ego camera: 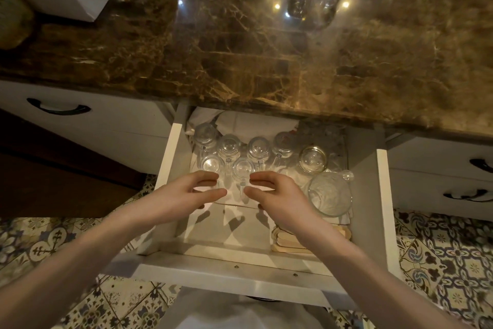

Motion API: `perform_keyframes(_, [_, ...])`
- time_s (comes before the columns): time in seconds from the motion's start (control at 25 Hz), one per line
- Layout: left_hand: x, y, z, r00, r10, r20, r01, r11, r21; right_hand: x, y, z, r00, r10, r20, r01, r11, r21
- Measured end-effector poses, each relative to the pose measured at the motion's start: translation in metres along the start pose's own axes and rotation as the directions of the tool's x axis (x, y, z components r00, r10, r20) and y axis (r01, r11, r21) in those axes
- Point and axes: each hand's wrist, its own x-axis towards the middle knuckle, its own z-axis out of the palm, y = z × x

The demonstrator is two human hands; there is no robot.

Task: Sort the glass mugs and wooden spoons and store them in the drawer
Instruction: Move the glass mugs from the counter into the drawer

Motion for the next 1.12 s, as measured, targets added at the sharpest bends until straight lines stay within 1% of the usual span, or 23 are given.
perform_keyframes(0.12, [-0.015,0.027,-0.004,0.975,0.209,-0.077,-0.21,0.978,-0.006,-0.016,-0.02,-0.012,0.99,-0.119,-0.079,0.125,0.989,0.076])
perform_keyframes(0.24, [-0.025,0.054,-0.008,0.912,0.371,-0.173,-0.383,0.923,-0.039,-0.029,-0.037,-0.024,0.962,-0.231,-0.144,0.246,0.964,0.098])
perform_keyframes(0.32, [-0.029,0.071,-0.01,0.866,0.44,-0.237,-0.467,0.881,-0.07,-0.034,-0.047,-0.033,0.942,-0.28,-0.185,0.304,0.946,0.112])
perform_keyframes(0.48, [-0.025,0.101,-0.013,0.779,0.5,-0.38,-0.587,0.795,-0.157,-0.032,-0.061,-0.05,0.897,-0.346,-0.274,0.39,0.912,0.125])
perform_keyframes(0.6, [-0.015,0.124,-0.013,0.736,0.522,-0.431,-0.639,0.746,-0.187,-0.023,-0.069,-0.067,0.862,-0.367,-0.35,0.434,0.891,0.133])
perform_keyframes(0.84, [0.014,0.177,-0.02,0.689,0.555,-0.466,-0.693,0.692,-0.2,0.01,-0.095,-0.107,0.787,-0.359,-0.503,0.47,0.876,0.111])
perform_keyframes(1.12, [0.05,0.229,-0.028,0.679,0.564,-0.469,-0.704,0.682,-0.199,0.047,-0.123,-0.143,0.711,-0.336,-0.618,0.502,0.858,0.111])
